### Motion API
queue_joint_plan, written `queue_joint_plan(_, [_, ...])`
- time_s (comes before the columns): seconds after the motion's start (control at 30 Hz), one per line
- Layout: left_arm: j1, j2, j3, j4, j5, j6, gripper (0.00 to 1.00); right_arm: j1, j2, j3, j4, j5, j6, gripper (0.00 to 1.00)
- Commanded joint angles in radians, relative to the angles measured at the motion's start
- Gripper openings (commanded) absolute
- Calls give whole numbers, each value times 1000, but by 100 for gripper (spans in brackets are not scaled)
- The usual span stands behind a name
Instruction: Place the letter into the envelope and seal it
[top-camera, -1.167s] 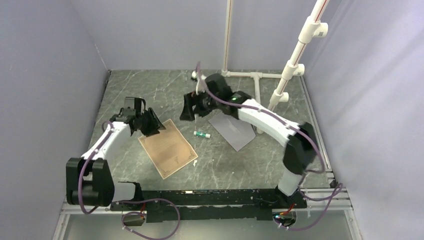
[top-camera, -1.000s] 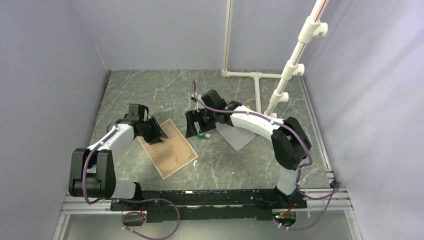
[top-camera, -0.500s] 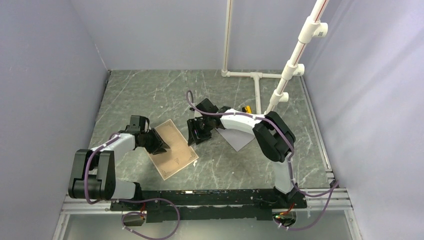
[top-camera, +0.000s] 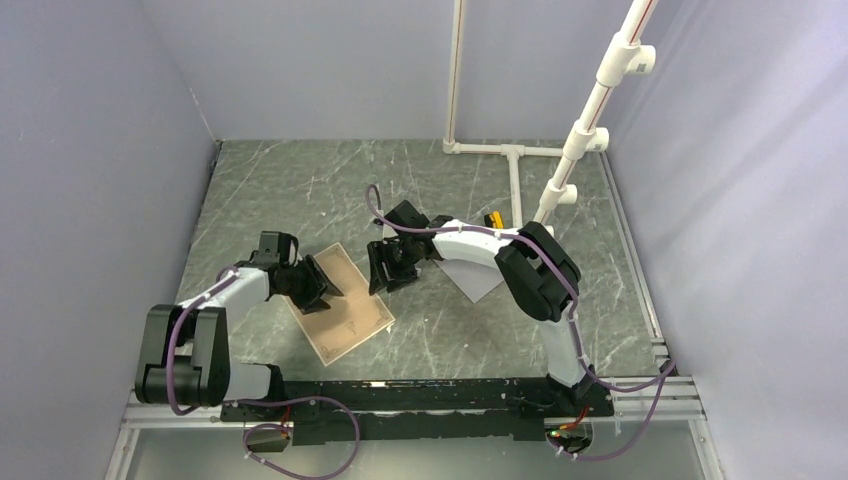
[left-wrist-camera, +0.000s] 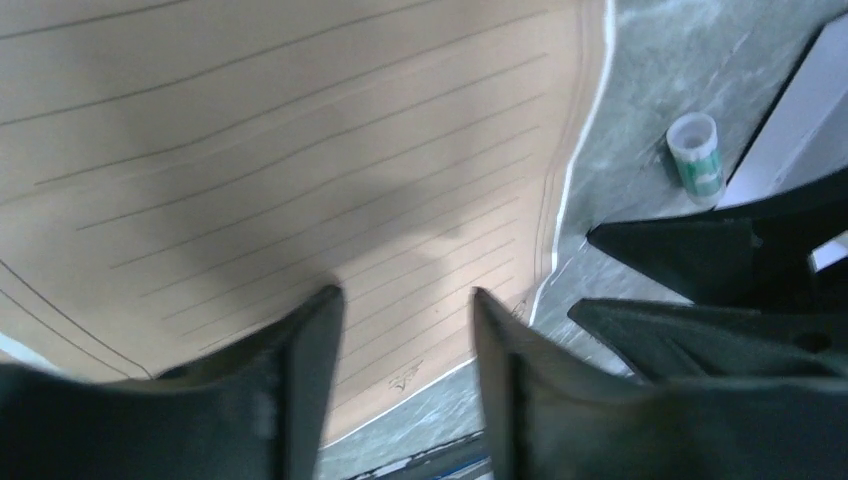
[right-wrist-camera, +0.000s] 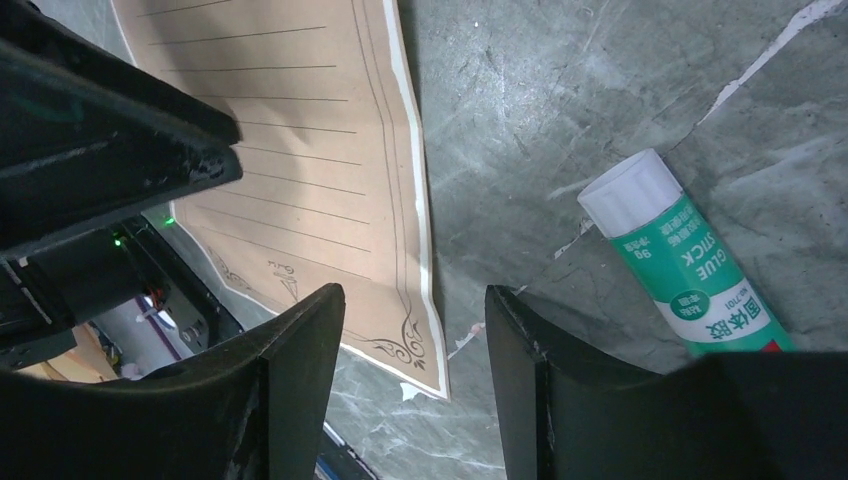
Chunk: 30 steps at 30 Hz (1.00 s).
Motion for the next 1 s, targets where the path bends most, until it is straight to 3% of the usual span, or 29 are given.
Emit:
queue_joint_plan(0.0, [-2,-85,38,-61,22,26,62,7,-27,-14,25,31,8,59])
queue_joint_plan(0.07, [-2,-132,60,-96,20,22,72,6,-37,-23,44,5,8,60])
queue_joint_plan(0.17, [-2,-169,94,-195,-25,11,74,7,-32,-16,52,-43,8,61])
queue_joint_plan(0.3, [-2,-156,107,-338,-111,-24,57,6,-15,-6,54,-85,17,61])
queue_joint_plan(0.47, [-3,-129,40,-355,-139,-76,38,6,12,13,43,-137,20,61])
queue_joint_plan(0.7, [-2,-184,-36,-323,-157,-122,32,6,41,25,34,-142,34,60])
queue_joint_plan(0.97, [-2,-182,-56,-328,-171,-132,28,6,64,23,113,-291,65,55])
